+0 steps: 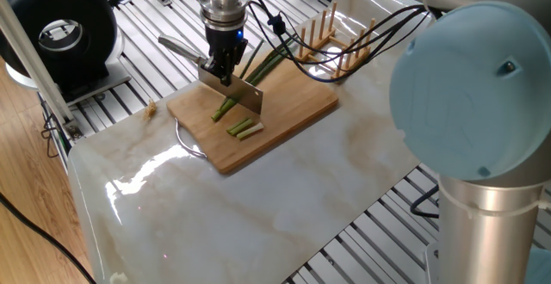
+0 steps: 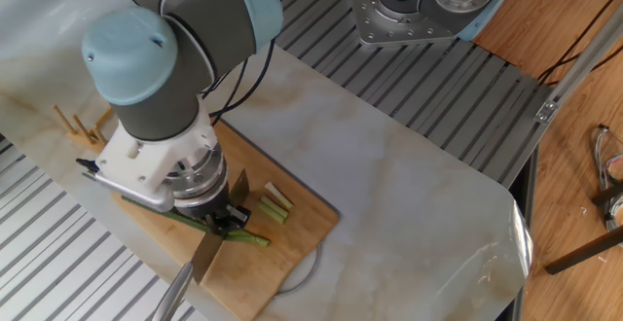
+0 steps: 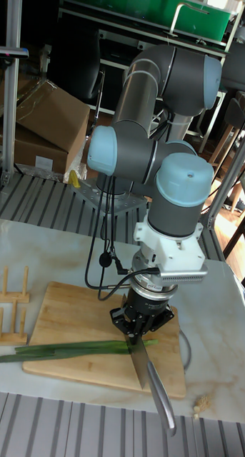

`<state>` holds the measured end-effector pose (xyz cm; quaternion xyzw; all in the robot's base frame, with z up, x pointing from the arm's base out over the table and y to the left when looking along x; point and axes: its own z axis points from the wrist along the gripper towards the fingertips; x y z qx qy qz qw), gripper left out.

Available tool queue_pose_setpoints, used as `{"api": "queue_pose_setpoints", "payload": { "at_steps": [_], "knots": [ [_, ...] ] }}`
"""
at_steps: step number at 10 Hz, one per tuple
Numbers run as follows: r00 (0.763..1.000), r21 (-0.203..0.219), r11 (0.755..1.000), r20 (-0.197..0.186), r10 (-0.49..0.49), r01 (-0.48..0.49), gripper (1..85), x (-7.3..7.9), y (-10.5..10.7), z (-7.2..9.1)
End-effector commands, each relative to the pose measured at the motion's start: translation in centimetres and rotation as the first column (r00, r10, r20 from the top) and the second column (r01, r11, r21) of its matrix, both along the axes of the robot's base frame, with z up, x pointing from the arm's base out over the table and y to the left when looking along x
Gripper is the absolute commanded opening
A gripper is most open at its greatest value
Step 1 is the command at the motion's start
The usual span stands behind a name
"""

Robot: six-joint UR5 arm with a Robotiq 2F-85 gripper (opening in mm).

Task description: Chop the green garlic

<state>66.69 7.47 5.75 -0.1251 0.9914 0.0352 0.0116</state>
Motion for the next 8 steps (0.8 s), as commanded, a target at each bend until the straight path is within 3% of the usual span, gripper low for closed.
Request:
{"api": "queue_pose_setpoints", "payload": {
  "at_steps": [1,5,8],
  "knots": [
    [1.0,0.015,1.0,-0.017,-0.004,0.004,1.3,-0.1,-0.2,0.2],
    [0.998,0.002,1.0,-0.069,-0.007,0.007,1.3,-1.2,-0.9,0.1],
    [0.993,0.009,1.0,-0.12,-0.013,0.014,1.3,-2.2,-0.6,1.4]
  ]
}}
